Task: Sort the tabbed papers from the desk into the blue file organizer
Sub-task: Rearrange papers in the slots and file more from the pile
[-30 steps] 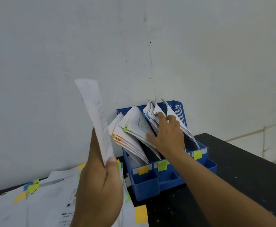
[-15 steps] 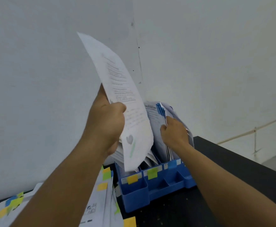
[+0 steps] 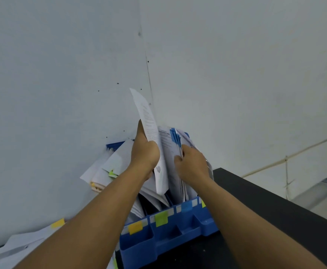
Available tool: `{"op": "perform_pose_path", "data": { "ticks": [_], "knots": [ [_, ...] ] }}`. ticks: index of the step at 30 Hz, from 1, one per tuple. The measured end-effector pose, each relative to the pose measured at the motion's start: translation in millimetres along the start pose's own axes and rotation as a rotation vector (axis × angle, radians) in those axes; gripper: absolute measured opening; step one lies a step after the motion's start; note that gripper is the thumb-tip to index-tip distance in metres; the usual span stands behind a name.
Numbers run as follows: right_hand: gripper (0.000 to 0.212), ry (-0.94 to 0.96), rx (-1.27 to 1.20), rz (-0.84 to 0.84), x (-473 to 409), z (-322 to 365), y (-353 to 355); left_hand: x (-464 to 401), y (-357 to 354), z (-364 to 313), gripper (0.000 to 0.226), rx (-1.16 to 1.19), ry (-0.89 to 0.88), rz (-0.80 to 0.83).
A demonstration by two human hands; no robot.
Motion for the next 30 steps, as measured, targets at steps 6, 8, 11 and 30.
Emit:
{"op": "perform_pose_path", "data": {
  "ticks": [6,8,11,30],
  "knots": [
    [0.007,-0.003,-0.108,-0.013,-4,-2,-2,8,-29,32,0.067,-0.049,0.021,-0.100],
    [0.015,-0.013,-0.161,-0.020,-5,-3,-3,15,-35,44,0.068,-0.078,0.079,-0.117],
    [0.034,-0.015,-0.186,-0.018,-6,-2,-3,28,-47,72,0.056,0.001,0.267,-0.074],
    [0.045,0.060,-0.101,-0.044,22,10,0,91,-5,82,0.067,-0.037,0.343,0.263]
  ]
}}
Point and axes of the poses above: each hand's wrist, its own x-axis away from the middle knuckle, its own y-axis out of the back of the hand, z = x × y, the point moved 6 cm from there along -x, towards the middle knuckle, and after that the axes turned 9 degrees about -z, right-handed, at the moved point
